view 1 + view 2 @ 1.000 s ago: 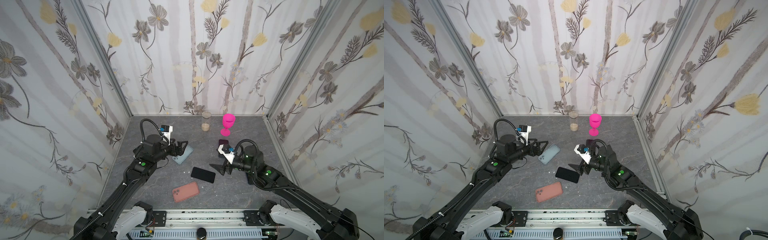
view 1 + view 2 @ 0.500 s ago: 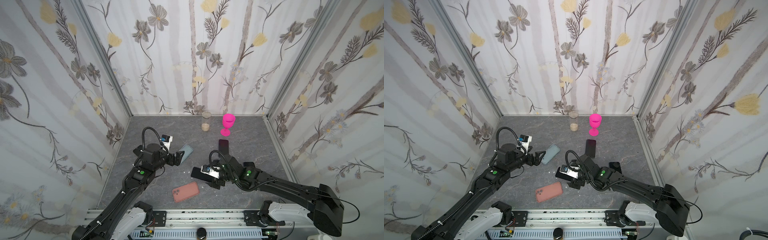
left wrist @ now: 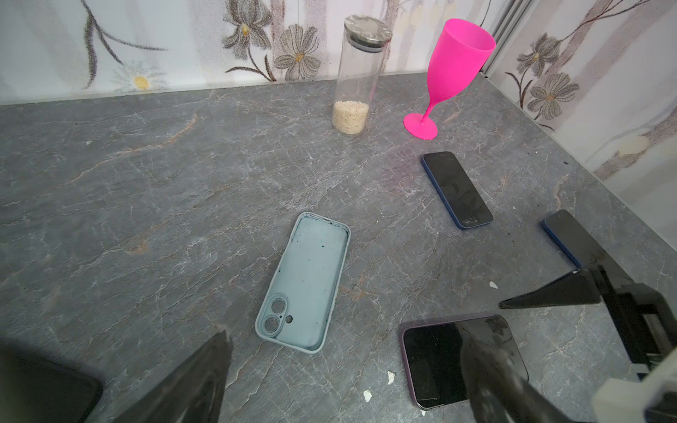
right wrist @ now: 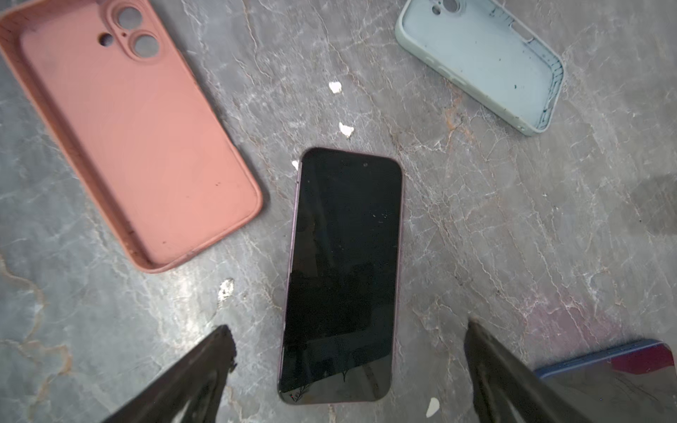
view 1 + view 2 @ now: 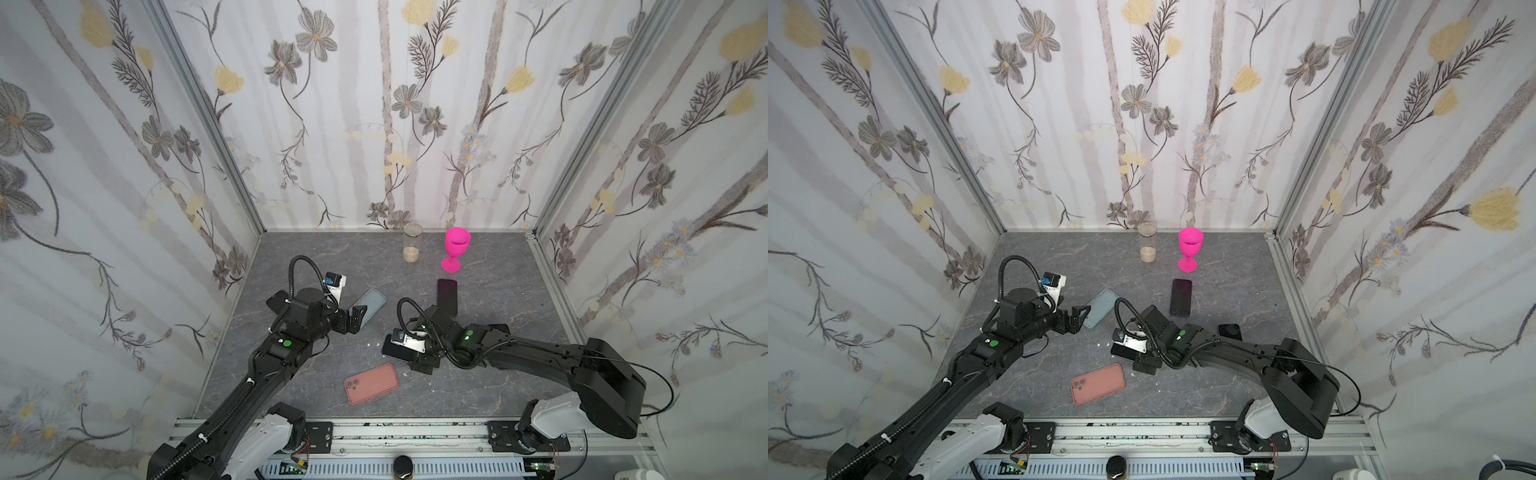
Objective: Put the phone into the phone case
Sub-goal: 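Move the right gripper over the purple-edged black phone while the left gripper advances, then lower the right gripper and pinch the purple-edged phone's near end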
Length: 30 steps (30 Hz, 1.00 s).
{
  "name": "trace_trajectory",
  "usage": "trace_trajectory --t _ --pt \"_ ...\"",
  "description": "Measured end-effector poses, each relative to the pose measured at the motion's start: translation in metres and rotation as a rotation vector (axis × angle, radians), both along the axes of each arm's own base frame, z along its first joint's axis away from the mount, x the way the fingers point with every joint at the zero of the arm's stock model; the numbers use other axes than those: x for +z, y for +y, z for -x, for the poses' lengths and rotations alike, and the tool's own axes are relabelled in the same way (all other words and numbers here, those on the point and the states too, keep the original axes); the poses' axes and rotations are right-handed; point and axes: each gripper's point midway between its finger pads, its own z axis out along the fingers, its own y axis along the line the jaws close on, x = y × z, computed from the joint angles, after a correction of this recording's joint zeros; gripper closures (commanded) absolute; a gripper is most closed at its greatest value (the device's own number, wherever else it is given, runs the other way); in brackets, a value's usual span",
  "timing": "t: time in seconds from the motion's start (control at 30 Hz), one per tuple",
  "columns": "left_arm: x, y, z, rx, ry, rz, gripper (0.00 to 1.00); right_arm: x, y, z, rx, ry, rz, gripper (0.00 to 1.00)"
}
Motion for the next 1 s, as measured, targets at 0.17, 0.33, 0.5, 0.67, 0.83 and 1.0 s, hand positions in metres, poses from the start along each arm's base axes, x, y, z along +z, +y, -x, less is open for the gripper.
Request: trace_trajectory --t 0.17,0.33,0.5,0.67,0.83,1.0 --pt "-0.001 0.001 0.000 0.003 0.005 -0.004 0.03 -0.010 -0.001 -0.010 -0.040 0.029 0.025 0.01" --pt "-0.002 0.001 0.001 0.004 0.006 -0.005 0.03 -0.016 -0.004 -0.015 -0.071 0.055 0.038 0.00" --pt "-0.002 0.001 0.000 0.005 0.007 -0.006 0.03 -0.024 -0.004 -0.016 -0.086 0.094 0.061 0.00" --pt "-0.003 0.001 0.000 0.006 0.010 -0.008 0.03 -0.039 -0.007 -0.011 -0.089 0.146 0.102 0.00" --pt "-0.005 0.002 0.000 0.007 0.015 -0.010 0.03 -0.046 -0.010 -0.009 -0.092 0.167 0.130 0.00" --pt "-0.007 0.002 -0.001 0.012 0.022 -0.017 0.03 -0.052 -0.010 -0.008 -0.098 0.191 0.148 0.05"
